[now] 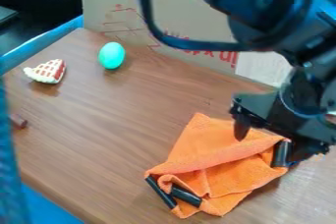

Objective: Unfold the cloth from right to left

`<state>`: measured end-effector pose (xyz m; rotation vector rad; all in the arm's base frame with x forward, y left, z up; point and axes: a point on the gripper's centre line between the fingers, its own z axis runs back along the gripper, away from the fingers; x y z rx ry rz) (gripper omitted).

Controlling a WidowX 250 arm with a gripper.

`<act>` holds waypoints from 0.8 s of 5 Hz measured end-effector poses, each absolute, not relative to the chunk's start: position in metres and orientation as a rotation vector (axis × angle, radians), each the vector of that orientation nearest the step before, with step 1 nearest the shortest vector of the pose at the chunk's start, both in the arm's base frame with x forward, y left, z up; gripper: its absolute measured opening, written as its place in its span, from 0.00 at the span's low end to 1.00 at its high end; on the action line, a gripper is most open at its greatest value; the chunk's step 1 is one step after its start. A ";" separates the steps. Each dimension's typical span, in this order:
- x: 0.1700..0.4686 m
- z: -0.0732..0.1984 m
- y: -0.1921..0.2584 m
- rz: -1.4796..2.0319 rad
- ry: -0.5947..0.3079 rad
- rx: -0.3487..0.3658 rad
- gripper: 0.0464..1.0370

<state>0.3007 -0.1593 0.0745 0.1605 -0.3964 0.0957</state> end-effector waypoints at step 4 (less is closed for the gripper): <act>0.344 0.039 -0.172 0.241 -0.460 0.161 0.96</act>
